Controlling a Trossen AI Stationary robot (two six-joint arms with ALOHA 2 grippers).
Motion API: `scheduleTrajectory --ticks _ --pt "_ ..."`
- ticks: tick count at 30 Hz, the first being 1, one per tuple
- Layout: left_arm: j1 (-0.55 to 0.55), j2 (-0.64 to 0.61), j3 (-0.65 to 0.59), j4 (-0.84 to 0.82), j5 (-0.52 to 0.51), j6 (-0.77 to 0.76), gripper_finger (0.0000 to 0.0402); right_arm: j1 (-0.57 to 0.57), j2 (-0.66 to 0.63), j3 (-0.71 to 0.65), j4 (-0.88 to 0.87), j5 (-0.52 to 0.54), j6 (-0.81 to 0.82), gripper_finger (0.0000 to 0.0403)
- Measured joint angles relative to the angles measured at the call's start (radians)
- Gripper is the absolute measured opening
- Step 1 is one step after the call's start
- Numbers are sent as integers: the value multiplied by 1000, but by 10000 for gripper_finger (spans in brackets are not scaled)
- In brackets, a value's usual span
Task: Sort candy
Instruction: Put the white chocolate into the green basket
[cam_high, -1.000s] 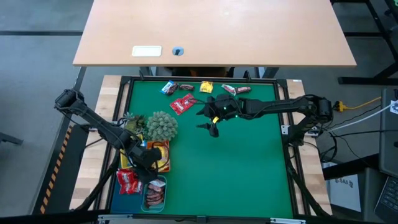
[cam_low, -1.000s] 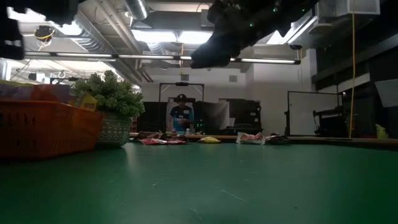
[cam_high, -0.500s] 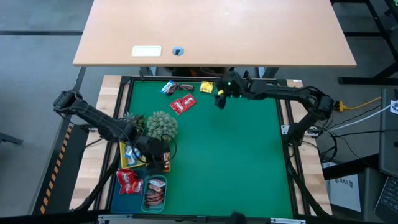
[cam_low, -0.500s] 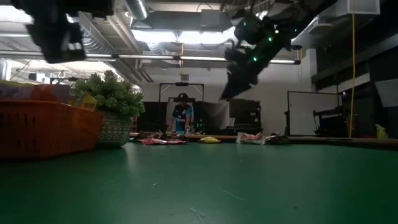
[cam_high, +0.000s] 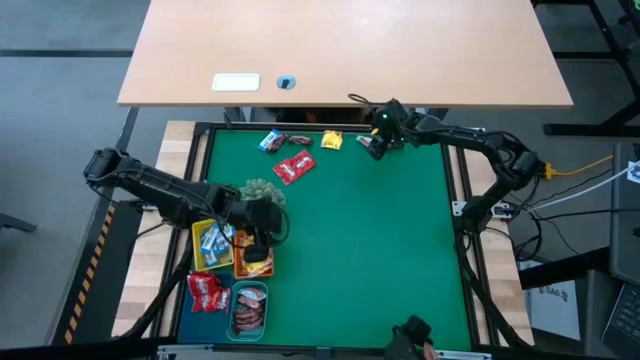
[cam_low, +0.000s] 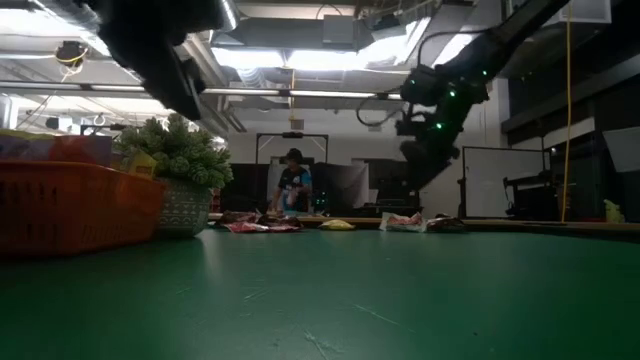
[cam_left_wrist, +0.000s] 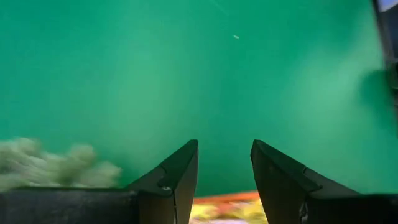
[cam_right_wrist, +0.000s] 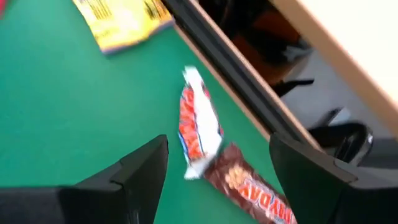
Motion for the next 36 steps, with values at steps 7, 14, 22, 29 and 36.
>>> scheduleTrajectory --ticks 7,14,22,29,36 --pt "70 0 0 47 -40 107 144 -33 0 -82 56 -79 0 280" --pt "113 0 0 81 -107 133 144 -31 0 -127 154 -100 0 280" --pt "152 0 0 109 -198 132 144 -31 0 -127 153 -93 0 280" --pt "161 0 0 134 -199 132 144 -31 0 -127 152 -92 -11 280" --pt "160 0 0 135 -199 132 144 -31 0 -127 150 -92 -11 280"
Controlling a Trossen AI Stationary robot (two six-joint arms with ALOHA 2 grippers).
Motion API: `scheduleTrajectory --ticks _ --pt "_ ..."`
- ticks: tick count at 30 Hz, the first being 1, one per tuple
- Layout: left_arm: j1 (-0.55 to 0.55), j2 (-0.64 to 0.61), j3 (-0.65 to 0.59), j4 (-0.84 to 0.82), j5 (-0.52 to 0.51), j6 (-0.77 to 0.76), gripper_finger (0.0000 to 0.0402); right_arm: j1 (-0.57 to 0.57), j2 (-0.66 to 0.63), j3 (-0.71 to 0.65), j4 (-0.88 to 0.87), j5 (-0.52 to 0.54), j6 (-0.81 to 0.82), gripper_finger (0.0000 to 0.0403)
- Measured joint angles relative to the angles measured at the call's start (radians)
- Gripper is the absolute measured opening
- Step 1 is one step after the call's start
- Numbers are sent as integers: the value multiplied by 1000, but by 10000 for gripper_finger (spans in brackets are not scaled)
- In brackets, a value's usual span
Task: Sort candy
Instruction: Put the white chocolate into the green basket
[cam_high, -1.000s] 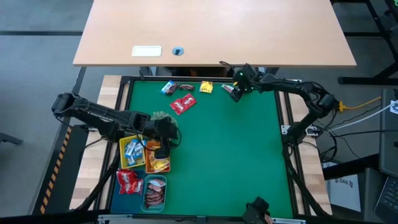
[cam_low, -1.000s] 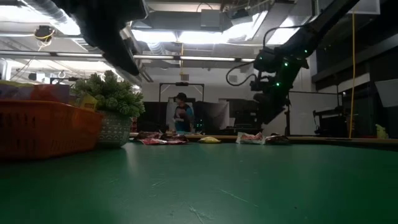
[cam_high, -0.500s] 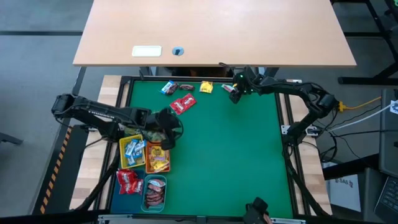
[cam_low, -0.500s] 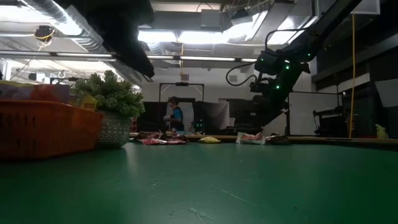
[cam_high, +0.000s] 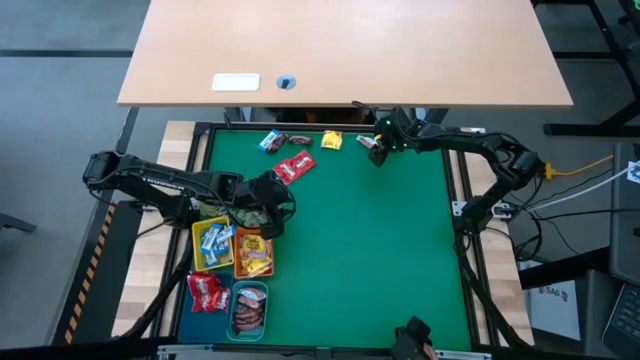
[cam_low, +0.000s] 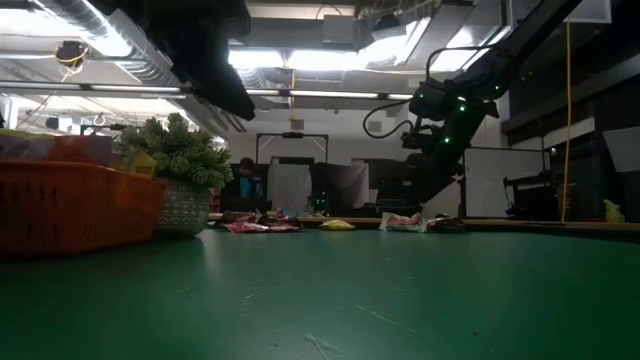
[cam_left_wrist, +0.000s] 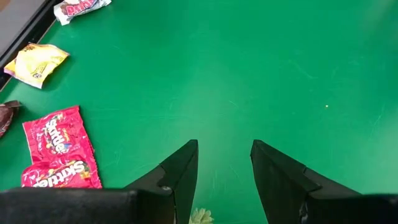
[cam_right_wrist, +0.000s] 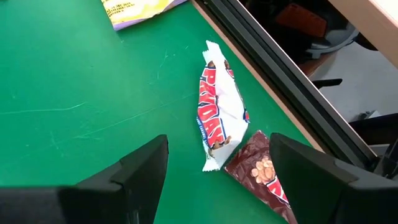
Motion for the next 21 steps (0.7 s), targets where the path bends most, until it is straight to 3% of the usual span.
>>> scheduleTrajectory --ticks 6,16,21 --pt "0 0 0 0 0 0 144 0 12 0 7 23 -2 280" --pt "0 0 0 6 -2 0 144 0 140 0 47 39 -4 279" --pt "0 0 0 14 -8 0 144 0 157 0 69 24 -5 244"
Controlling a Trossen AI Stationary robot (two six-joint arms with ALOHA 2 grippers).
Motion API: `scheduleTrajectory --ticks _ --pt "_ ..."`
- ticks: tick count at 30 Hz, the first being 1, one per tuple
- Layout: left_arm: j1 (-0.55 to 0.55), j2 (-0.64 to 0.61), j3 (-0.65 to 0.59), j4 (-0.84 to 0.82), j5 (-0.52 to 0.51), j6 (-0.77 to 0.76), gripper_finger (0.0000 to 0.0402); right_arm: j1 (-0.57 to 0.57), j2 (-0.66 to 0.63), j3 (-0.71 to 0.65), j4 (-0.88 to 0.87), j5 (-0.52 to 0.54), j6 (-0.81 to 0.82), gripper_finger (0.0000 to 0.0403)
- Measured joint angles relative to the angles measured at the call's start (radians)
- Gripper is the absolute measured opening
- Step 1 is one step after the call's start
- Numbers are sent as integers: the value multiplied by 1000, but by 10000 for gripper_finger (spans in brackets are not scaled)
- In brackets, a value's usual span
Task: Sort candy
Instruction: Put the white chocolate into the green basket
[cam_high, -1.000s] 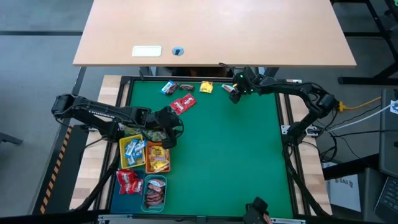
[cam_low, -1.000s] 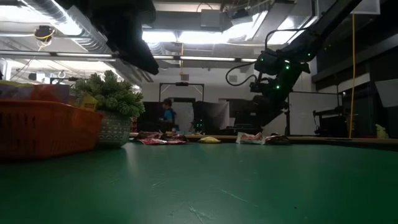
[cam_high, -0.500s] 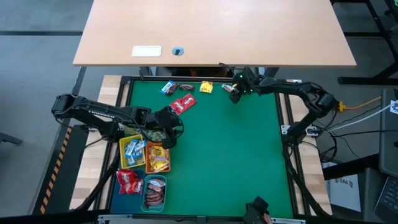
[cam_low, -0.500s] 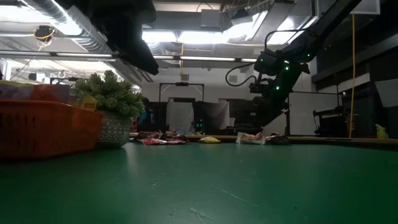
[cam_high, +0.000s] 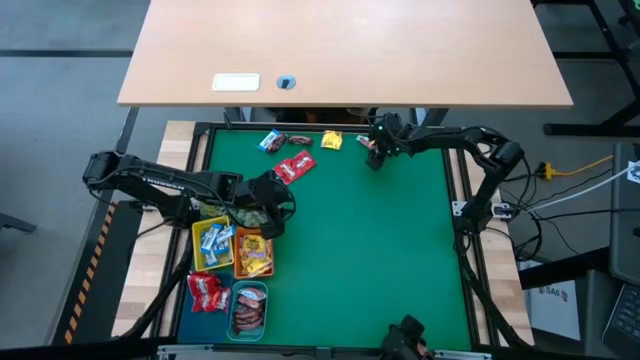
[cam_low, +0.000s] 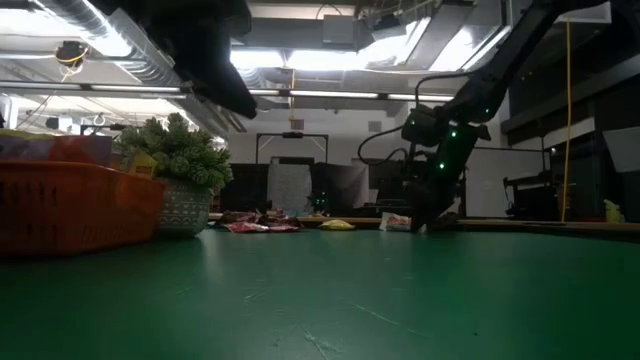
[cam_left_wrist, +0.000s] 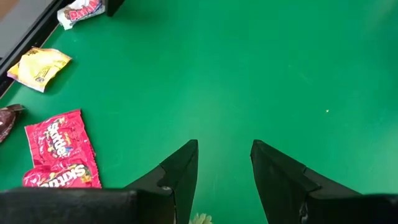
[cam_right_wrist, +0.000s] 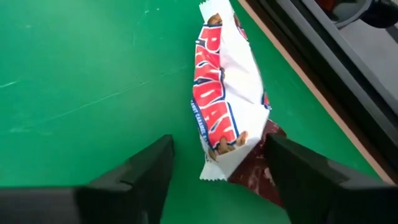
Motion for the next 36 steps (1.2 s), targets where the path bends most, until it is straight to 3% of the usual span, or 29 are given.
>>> scheduleTrajectory --ticks 15,21,25,30,36 --pt "0 0 0 6 0 0 144 0 0 0 0 -11 0 18" --pt "0 0 0 5 0 0 144 1 -4 0 -13 -193 1 26" --pt "0 0 0 7 -14 0 144 1 -17 0 -17 -423 6 11" --pt "0 0 0 46 -106 0 144 25 -21 0 -10 -717 41 11" --pt "0 0 0 110 -208 1 144 162 -21 0 2 -759 69 3"
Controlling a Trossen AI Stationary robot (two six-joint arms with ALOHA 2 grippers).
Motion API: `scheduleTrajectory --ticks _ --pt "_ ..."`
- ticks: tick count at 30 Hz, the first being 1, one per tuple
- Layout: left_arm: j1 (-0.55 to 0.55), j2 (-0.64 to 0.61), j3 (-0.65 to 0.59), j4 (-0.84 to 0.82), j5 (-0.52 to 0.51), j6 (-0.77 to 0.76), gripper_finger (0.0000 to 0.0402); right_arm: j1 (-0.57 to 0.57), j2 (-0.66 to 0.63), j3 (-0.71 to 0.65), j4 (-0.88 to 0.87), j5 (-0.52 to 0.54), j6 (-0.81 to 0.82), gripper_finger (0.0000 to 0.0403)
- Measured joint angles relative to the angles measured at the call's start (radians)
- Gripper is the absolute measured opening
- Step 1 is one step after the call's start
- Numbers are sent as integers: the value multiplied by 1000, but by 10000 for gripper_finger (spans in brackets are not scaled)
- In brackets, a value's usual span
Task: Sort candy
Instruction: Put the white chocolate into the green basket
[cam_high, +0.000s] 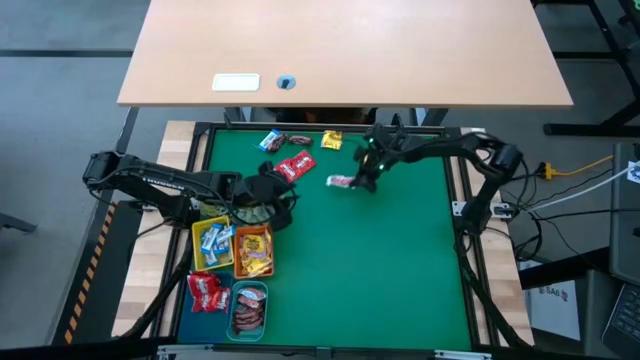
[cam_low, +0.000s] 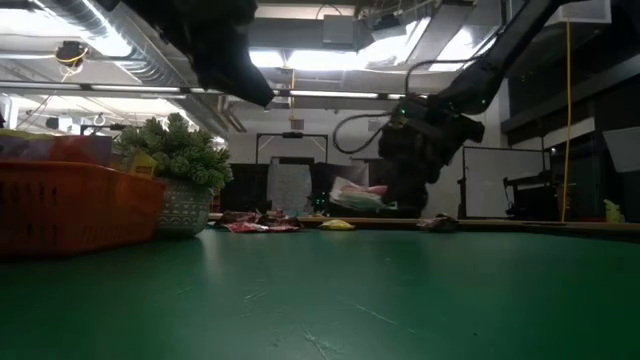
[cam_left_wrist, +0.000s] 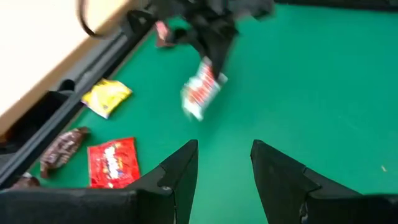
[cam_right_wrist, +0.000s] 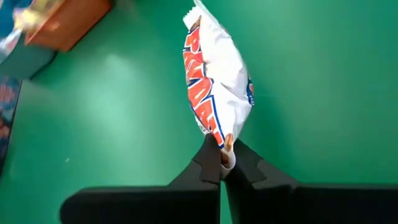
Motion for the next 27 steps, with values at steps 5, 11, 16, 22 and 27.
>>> scheduleTrajectory --ticks 5,11,16,22,27 --pt "0 0 0 36 -25 -1 144 149 0 0 91 72 0 3" --pt "-1 0 0 36 6 -46 144 305 -1 35 223 272 19 4" --pt "-1 0 0 31 100 -62 144 389 -1 106 244 372 14 2" --pt "-1 0 0 24 167 -62 144 432 -2 178 246 391 7 1" --pt "-1 0 0 23 167 -62 144 459 -2 202 242 368 -16 1"
